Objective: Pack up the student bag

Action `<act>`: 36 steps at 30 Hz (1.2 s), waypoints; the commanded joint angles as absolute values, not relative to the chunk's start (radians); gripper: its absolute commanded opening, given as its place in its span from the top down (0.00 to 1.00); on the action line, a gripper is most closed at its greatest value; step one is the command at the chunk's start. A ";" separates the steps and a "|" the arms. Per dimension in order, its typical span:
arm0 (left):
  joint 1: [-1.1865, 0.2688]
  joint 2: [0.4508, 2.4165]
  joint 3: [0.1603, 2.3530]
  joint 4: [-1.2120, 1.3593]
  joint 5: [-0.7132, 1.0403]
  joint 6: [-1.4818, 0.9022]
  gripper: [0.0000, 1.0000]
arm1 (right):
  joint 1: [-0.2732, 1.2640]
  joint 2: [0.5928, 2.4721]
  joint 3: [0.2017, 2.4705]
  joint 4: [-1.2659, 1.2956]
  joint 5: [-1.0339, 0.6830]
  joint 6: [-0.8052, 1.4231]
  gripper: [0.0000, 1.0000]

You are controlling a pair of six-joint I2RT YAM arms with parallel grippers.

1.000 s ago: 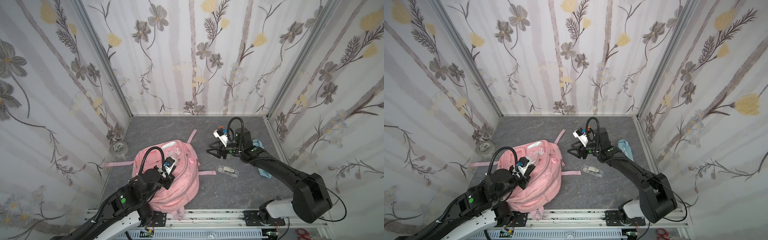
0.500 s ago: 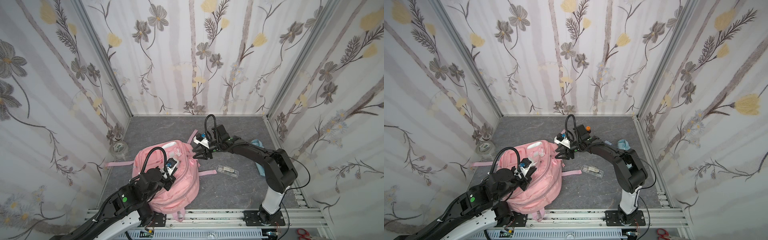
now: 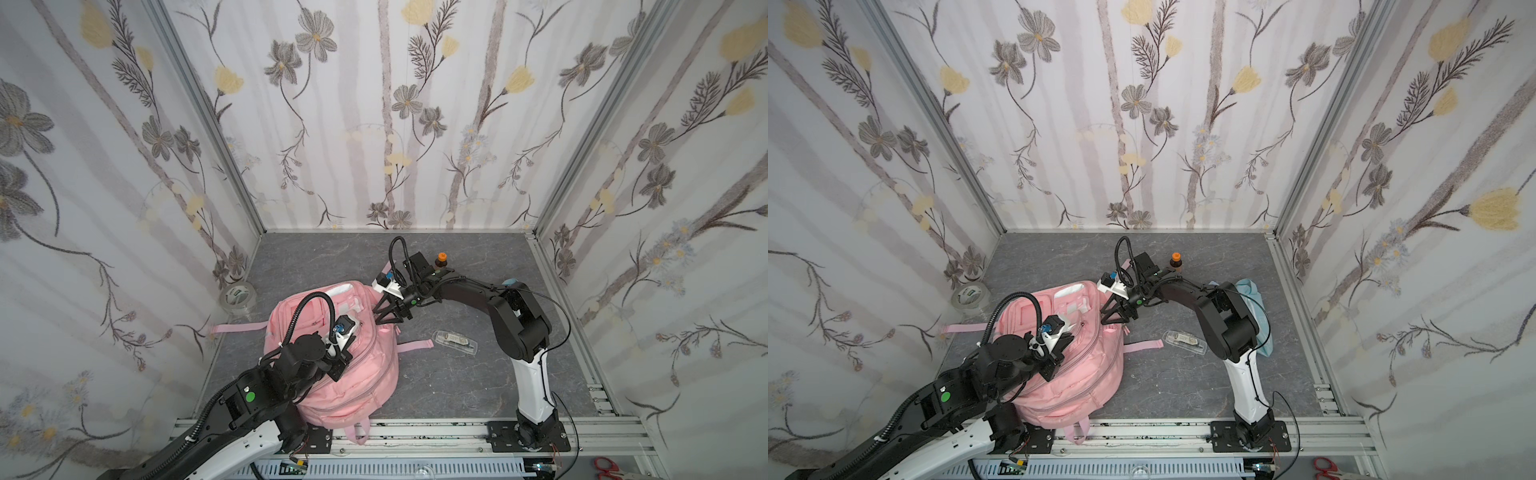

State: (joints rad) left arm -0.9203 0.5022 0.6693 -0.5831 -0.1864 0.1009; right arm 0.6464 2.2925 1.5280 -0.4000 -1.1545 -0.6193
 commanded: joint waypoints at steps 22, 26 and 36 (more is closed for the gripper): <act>-0.899 0.471 0.664 -0.503 -0.209 0.059 1.00 | 0.626 2.292 1.598 -0.606 -1.189 -0.767 1.00; -0.898 0.515 0.691 -0.513 -0.247 0.030 1.00 | 0.621 2.231 1.560 -0.511 -1.114 -0.629 1.00; -0.896 0.818 0.807 -0.437 -0.388 -0.112 1.00 | 0.525 2.165 1.577 -0.432 -0.846 -0.038 1.00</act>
